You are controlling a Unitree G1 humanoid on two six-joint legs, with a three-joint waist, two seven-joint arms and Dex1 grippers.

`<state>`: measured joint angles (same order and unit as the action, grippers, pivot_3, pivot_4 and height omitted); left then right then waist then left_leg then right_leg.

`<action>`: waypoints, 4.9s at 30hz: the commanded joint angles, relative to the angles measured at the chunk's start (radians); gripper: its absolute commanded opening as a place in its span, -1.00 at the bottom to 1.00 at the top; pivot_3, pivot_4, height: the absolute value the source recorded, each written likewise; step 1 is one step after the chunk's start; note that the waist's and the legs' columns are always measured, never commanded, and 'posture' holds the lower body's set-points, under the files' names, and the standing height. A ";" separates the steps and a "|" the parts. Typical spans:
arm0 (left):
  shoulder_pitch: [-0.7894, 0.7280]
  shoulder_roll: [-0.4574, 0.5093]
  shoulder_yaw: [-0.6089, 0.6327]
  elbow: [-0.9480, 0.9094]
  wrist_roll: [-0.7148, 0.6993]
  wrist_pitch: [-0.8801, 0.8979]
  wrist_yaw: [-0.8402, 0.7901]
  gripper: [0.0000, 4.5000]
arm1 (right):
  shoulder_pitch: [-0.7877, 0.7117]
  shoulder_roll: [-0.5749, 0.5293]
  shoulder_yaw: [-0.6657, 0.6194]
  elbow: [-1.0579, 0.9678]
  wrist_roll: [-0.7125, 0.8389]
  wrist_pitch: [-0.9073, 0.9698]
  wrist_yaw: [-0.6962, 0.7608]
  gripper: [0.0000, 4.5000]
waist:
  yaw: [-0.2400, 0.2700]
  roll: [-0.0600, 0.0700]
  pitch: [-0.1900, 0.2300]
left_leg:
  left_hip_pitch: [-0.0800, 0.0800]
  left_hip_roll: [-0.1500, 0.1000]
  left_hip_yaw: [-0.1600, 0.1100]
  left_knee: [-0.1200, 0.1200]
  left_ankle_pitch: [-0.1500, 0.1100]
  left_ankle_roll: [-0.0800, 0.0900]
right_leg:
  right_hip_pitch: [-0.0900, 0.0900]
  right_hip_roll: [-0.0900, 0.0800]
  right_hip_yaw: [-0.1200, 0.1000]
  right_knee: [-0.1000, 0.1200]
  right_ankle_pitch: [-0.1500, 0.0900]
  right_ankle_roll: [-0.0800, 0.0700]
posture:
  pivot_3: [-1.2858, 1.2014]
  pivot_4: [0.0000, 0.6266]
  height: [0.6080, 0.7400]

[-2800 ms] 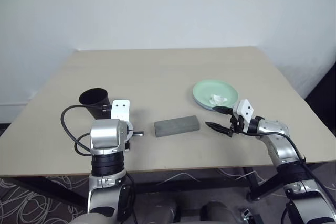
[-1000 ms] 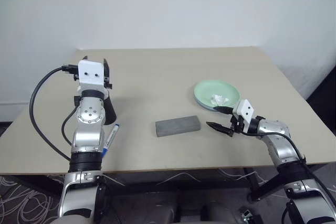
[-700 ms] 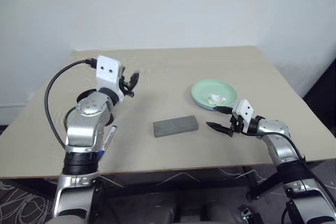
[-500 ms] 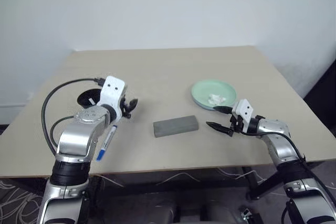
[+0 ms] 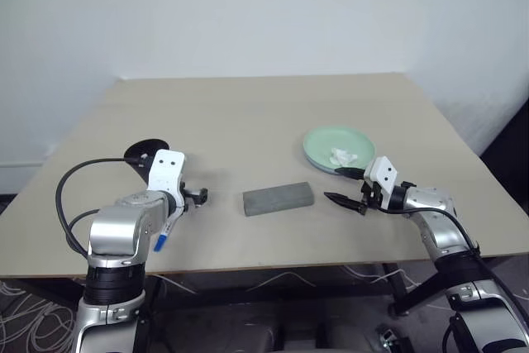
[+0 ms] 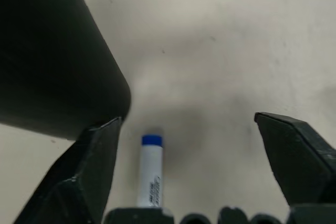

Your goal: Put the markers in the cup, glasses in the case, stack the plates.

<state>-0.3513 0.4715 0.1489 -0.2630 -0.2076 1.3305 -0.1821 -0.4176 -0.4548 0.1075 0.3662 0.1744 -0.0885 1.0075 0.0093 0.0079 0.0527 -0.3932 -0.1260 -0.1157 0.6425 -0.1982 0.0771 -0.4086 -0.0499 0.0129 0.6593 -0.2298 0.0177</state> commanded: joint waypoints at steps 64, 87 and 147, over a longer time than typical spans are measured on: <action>0.029 -0.104 0.024 0.014 0.050 0.023 0.073 -0.14 | -0.028 0.011 -0.015 0.031 -0.014 -0.049 -0.028 0.55 | 0.003 0.001 0.000 | 0.000 0.000 0.000 -0.004 0.000 0.000 | 0.000 -0.001 0.000 -0.001 0.000 0.000 | 0.03 -1.00 0.91; -0.072 0.026 -0.145 0.100 0.172 -0.808 -0.028 -0.94 | -0.044 0.018 -0.014 0.047 -0.019 -0.058 -0.033 0.55 | 0.005 0.001 0.000 | -0.001 0.000 0.000 -0.004 0.000 -0.001 | -0.001 -0.002 0.000 -0.003 0.000 0.000 | 0.03 -1.00 0.91; 0.155 0.118 -0.079 0.347 -0.079 -1.219 -0.538 0.61 | -0.029 -0.063 -0.151 0.013 0.059 0.000 -0.061 0.55 | 0.006 0.005 0.001 | 0.000 0.000 0.000 -0.004 0.000 -0.001 | -0.001 -0.001 0.001 -0.001 -0.001 -0.003 | 0.03 -1.00 0.91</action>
<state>-0.1694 0.5851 0.0513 0.0792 -0.2934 0.1416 -0.7122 -0.4363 -0.5006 -0.0067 0.4206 0.2069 -0.0864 0.9516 0.0151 0.0125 0.0534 -0.3933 -0.1262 -0.1154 0.6382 -0.1977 0.0765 -0.4098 -0.0510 0.0136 0.6577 -0.2308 0.0148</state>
